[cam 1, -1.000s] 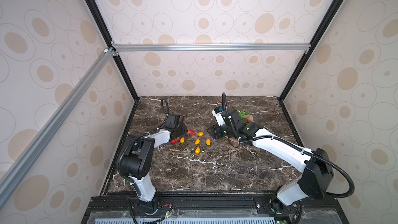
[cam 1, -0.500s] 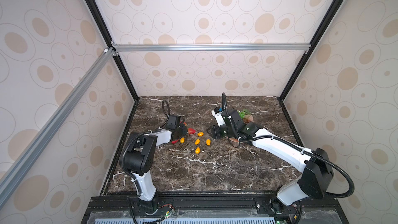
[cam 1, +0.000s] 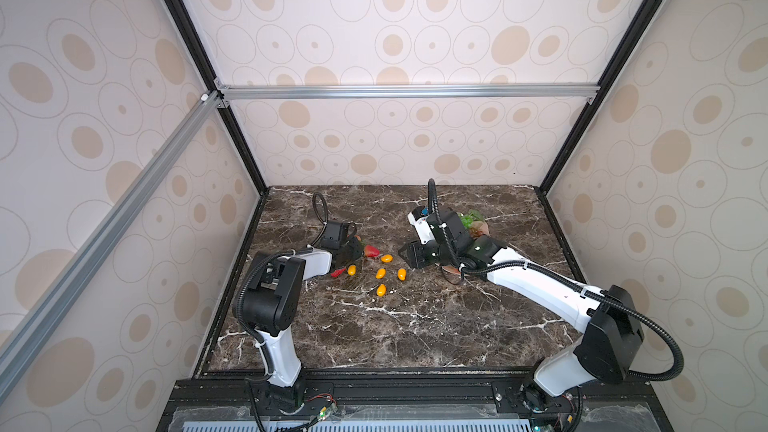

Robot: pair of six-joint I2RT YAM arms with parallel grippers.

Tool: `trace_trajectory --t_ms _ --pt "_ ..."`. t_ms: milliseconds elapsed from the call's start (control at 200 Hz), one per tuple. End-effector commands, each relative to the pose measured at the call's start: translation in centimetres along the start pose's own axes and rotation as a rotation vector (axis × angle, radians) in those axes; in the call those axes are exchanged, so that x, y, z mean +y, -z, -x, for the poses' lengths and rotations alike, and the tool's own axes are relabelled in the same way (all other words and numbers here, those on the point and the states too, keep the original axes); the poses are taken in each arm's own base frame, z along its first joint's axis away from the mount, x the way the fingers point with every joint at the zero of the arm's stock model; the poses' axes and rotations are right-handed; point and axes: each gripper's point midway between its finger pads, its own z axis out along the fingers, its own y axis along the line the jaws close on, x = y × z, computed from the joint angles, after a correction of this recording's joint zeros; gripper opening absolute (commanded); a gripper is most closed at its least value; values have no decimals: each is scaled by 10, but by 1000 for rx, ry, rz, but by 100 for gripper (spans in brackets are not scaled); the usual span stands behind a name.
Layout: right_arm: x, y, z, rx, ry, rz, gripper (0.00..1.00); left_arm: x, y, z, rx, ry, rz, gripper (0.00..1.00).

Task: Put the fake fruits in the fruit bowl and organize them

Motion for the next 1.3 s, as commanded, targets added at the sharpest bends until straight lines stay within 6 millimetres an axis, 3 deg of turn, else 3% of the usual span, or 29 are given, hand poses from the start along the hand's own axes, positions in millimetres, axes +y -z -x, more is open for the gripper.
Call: trace_trajectory --t_ms 0,110,270,470,580,1295 --pt "-3 -5 -5 19 -14 3 53 -13 16 21 -86 34 -64 39" --pt "-2 -5 -5 20 -15 6 52 -13 23 25 -116 65 -77 45" --pt "-3 0 -2 -2 -14 -3 52 -11 29 28 -137 110 -70 46" --pt "-2 1 -1 -3 -12 -2 52 -8 24 17 -101 160 -80 47" --pt "-2 1 -2 0 -13 1 52 -10 23 18 -112 168 -100 52" --pt "-4 11 -2 -38 -7 -4 52 -12 2 -4 -48 206 -134 52"
